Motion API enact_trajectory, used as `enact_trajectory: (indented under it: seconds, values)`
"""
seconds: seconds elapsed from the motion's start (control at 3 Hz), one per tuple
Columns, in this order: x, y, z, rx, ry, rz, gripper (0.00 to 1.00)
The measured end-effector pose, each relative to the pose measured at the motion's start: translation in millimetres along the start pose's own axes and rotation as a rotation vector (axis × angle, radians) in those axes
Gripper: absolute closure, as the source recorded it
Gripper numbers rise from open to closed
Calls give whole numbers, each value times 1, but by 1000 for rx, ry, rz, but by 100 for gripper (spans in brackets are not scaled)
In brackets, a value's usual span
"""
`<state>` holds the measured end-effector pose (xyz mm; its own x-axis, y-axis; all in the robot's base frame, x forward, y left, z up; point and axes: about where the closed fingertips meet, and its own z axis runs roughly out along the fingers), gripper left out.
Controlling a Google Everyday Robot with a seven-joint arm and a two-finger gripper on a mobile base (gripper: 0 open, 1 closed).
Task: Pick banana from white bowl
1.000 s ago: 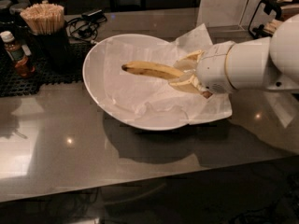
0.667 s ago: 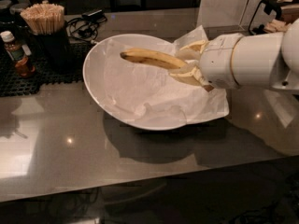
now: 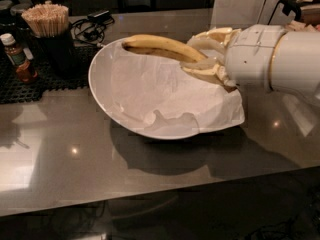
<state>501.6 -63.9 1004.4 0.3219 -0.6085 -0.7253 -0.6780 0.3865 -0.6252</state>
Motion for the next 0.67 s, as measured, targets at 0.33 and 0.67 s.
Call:
enact_trajectory:
  seconds: [0.33,0.67]
  values:
    - [-19,5,-20,30,-65,-81,100]
    - [-23,10,-26,6,-122,-158,100]
